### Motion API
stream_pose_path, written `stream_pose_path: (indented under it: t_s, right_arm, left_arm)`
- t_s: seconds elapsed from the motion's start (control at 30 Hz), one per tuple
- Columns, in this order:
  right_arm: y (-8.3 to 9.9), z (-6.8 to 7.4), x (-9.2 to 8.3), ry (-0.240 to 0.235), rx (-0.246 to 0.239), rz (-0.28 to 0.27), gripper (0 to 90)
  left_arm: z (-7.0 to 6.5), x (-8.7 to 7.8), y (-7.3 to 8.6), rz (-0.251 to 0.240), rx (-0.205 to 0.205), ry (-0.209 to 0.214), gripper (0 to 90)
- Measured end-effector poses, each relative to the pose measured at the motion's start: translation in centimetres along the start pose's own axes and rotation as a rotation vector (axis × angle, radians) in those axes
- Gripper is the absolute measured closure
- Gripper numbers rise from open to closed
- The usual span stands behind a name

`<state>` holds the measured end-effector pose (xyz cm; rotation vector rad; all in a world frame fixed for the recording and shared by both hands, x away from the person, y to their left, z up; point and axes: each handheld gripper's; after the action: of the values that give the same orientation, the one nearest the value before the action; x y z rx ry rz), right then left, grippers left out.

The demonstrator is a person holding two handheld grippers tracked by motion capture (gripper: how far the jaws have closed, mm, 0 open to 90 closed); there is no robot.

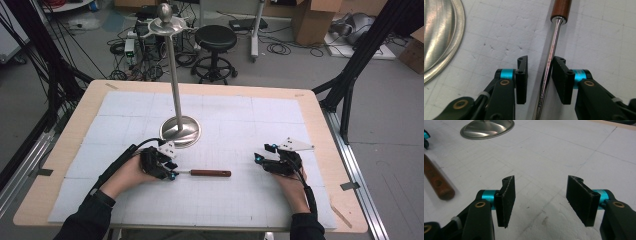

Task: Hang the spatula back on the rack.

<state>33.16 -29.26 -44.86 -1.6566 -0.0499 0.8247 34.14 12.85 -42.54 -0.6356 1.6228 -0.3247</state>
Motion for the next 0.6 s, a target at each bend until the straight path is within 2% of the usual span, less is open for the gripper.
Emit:
stream_pose_path:
  t_s: [0.13, 0.3, 0.37, 0.47, 0.6]
  right_arm:
    - [-0.01, 0.01, 0.01, 0.001, -0.004, 0.001, 40.1]
    - [-0.01, 0.03, 0.02, -0.002, -0.009, -0.001, 40.2]
    - [-0.01, 0.03, 0.02, -0.002, -0.010, 0.000, 40.1]
    - [0.00, -0.01, 0.02, -0.004, -0.008, -0.001, 40.2]
    - [-0.01, 0.03, 0.03, -0.002, -0.014, -0.001, 40.2]
  left_arm:
    - [0.00, 0.05, -0.11, 0.002, 0.003, 0.007, 79.5]
    - [0.06, 0.03, -0.15, 0.004, -0.009, 0.011, 80.2]
    - [-0.14, 0.07, -0.31, 0.018, 0.002, 0.007, 81.9]
    - [-0.18, 0.12, -0.61, 0.035, -0.019, 0.005, 84.1]
    - [0.24, 0.10, -0.92, 0.057, -0.044, 0.031, 84.1]
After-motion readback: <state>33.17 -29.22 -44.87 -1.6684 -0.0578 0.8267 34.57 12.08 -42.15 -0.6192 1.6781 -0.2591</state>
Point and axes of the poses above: each handheld gripper's, and its own axes: x roughly forward along the jaws, y roughly out of its underside, z roughly to its left, and after that the axes turned 10 degrees about y, right-handed
